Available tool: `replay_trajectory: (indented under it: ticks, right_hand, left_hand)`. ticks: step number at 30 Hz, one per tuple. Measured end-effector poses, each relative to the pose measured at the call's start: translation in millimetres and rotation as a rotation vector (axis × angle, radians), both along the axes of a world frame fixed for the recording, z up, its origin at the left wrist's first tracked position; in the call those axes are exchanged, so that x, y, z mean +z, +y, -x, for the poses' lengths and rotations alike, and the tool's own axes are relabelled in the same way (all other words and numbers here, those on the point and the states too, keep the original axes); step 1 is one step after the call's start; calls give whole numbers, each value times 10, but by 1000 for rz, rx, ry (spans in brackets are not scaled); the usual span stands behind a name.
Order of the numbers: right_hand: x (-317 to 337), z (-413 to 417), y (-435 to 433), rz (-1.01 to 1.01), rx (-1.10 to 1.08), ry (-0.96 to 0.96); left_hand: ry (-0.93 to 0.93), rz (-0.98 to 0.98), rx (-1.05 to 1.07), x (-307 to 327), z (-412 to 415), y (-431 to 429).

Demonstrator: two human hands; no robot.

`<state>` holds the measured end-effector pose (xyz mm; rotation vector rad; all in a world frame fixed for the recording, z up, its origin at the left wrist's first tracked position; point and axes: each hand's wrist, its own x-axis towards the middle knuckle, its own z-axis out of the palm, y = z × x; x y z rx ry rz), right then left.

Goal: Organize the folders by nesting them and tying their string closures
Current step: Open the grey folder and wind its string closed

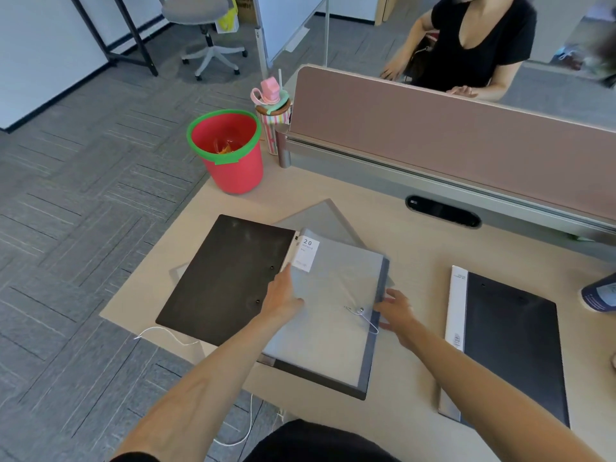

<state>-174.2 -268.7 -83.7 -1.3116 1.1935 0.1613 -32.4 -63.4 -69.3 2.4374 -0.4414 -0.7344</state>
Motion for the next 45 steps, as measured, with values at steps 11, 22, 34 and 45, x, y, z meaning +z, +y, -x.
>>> replay_trajectory:
  ticks: [11, 22, 34, 45]
  right_hand:
    - [106, 314, -100, 6, -209, -31]
    - [479, 1136, -522, 185, -507, -144]
    - [341, 2482, -1363, 316, -577, 23]
    - [182, 2778, -2046, 330, -237, 217]
  left_hand:
    - [539, 545, 203, 435, -160, -360]
    - [786, 583, 27, 498, 325, -1368]
    - [580, 170, -249, 242, 1614, -2252]
    - [552, 83, -126, 193, 2059, -2580]
